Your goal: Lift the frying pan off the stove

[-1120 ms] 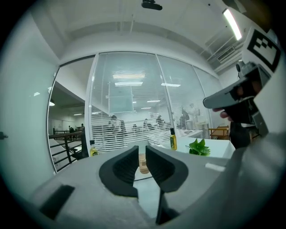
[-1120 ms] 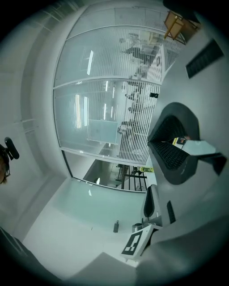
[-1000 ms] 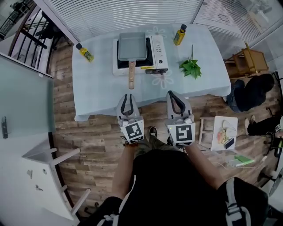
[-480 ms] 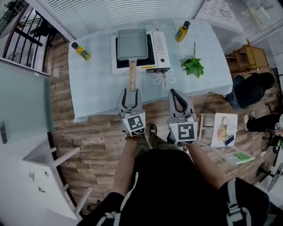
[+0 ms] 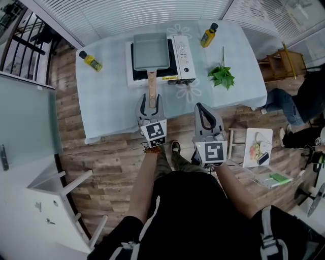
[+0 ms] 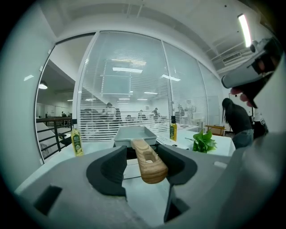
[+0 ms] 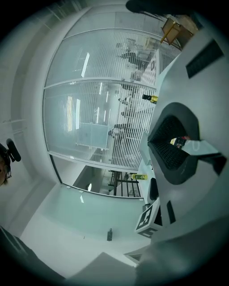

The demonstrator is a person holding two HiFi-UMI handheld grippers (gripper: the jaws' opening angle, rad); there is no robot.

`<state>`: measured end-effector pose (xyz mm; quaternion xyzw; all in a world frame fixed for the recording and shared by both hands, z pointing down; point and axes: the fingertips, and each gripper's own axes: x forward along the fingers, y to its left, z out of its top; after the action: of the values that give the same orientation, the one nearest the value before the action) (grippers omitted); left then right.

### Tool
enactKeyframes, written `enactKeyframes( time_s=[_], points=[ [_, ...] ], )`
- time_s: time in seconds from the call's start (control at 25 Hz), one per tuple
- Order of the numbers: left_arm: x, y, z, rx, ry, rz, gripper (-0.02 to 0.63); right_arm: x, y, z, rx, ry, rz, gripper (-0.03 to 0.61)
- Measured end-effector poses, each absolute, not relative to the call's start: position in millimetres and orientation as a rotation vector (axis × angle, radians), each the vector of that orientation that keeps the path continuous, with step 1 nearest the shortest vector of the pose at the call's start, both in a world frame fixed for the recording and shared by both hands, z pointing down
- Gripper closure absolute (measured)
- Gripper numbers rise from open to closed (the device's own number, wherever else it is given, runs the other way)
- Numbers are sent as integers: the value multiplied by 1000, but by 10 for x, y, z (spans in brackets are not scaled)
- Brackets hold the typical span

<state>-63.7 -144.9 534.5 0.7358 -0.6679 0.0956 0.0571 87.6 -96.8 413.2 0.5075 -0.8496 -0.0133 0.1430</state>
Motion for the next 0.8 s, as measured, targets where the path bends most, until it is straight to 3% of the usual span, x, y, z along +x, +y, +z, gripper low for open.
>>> enactKeyframes(
  time_s=[0.6,0.8],
  points=[
    [-587,-1744,5421,2256,-1977,332,396,854,-1041,4188,1503,-2428,-6,577],
    [-601,-1754,5421,2256,-1975,348,423,870,-1048,4220,1495,-2415,-10,577]
  ],
)
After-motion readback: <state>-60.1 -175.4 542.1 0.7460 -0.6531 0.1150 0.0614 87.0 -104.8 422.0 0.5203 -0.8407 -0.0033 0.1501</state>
